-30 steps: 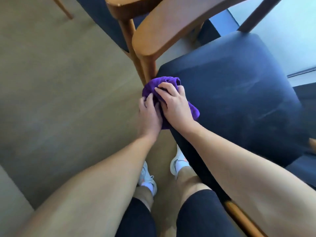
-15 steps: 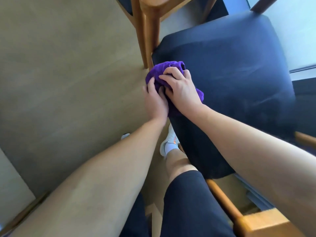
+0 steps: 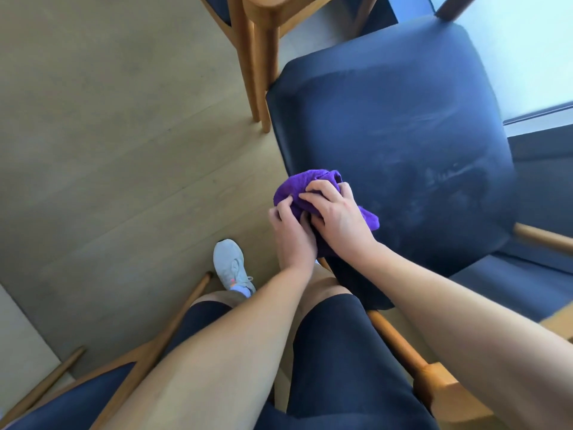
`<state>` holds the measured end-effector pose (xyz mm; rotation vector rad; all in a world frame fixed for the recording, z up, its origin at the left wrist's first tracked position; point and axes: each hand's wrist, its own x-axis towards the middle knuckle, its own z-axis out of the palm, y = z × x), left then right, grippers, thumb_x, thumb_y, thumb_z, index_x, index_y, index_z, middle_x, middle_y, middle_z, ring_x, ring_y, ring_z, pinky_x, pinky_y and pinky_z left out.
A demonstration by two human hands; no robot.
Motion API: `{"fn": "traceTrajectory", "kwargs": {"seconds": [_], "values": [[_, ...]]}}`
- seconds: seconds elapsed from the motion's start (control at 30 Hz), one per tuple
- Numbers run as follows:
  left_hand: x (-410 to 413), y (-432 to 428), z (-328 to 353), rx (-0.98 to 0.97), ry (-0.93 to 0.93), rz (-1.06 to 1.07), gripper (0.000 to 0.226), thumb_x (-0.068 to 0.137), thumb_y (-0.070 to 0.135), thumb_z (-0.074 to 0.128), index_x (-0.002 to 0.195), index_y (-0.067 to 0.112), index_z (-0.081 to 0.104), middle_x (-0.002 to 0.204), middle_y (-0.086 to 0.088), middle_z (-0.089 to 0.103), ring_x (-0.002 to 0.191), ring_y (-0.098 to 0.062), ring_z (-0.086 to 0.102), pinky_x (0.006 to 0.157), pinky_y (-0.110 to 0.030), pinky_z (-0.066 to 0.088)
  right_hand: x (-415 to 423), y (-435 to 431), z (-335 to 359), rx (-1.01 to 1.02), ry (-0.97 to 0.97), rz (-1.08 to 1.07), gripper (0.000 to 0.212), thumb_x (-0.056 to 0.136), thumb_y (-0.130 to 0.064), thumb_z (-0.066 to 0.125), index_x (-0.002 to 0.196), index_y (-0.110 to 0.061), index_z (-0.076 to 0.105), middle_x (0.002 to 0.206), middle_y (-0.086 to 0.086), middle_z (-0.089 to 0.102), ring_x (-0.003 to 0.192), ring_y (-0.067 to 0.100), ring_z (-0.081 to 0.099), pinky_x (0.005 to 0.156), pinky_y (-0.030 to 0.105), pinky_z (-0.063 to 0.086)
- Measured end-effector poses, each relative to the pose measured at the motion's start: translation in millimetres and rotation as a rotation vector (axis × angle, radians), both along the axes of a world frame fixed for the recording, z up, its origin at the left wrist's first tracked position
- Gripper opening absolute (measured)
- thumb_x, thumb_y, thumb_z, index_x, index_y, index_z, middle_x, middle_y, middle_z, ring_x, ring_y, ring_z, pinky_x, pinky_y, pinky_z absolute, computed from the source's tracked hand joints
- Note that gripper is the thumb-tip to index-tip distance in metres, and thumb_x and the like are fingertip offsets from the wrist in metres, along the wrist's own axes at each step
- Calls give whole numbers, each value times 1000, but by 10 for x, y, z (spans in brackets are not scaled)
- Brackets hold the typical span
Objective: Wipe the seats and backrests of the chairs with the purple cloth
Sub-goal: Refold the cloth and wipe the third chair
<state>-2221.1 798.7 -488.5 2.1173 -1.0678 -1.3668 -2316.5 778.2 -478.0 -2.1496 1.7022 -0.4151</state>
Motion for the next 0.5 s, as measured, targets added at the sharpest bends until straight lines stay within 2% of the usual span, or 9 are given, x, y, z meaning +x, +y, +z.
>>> {"fn": "traceTrajectory", "kwargs": {"seconds": [0.1,0.2,0.33,0.43,0.5], "values": [[47,-77,196,-111,42,33,38,97,4,53,134,11,50,125,-2,41,103,-12,50,89,-17,40,58,2,158,55,-72,-144,32,79,7,69,109,-4,72,113,11,64,85,28,46,80,44,52],[114,-284,508,-276,70,30,40,94,3,56,133,13,54,124,0,41,108,-9,49,90,-2,34,99,-87,463,-49,-142,-236,29,92,-2,65,120,-7,68,125,10,59,89,30,48,88,34,46],[228,-723,1042,-540,85,-7,40,93,4,60,133,12,58,123,-7,45,112,-13,52,97,-6,34,184,-441,1030,-203,-198,-301,32,95,-3,63,126,-7,65,131,9,55,102,28,51,96,35,44],[334,-1123,1408,-719,44,-31,41,94,6,61,135,10,58,121,-5,43,113,4,46,101,-11,35,285,-813,1457,-268,-237,-324,34,95,-4,62,129,-7,63,133,11,54,109,30,52,102,36,42],[393,-1415,1598,-798,24,-50,42,95,9,60,137,12,56,122,-2,41,116,-2,48,104,-20,40,349,-1080,1682,-309,-272,-346,34,96,-5,62,129,-6,62,134,11,54,112,32,52,105,36,41]]}}
